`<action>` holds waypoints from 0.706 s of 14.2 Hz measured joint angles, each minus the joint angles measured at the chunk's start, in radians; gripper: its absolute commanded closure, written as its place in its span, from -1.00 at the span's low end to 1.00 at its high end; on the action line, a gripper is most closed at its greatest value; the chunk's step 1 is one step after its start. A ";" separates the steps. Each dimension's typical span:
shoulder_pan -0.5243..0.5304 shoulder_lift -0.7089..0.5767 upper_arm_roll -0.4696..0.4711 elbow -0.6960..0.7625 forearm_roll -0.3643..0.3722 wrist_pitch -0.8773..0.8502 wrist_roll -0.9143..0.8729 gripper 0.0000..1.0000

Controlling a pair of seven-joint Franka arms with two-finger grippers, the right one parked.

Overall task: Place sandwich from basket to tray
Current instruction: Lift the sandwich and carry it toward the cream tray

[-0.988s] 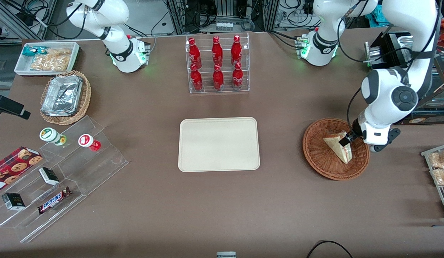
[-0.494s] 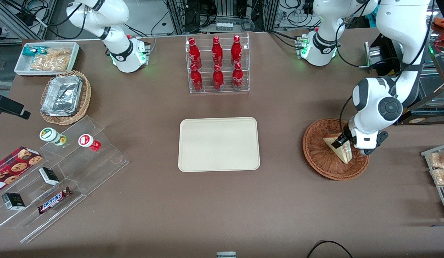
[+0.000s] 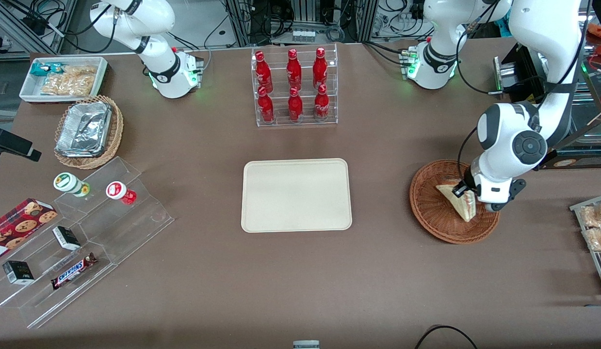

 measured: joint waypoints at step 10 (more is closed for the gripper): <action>-0.402 0.224 -0.038 0.458 -0.002 -0.290 0.047 0.97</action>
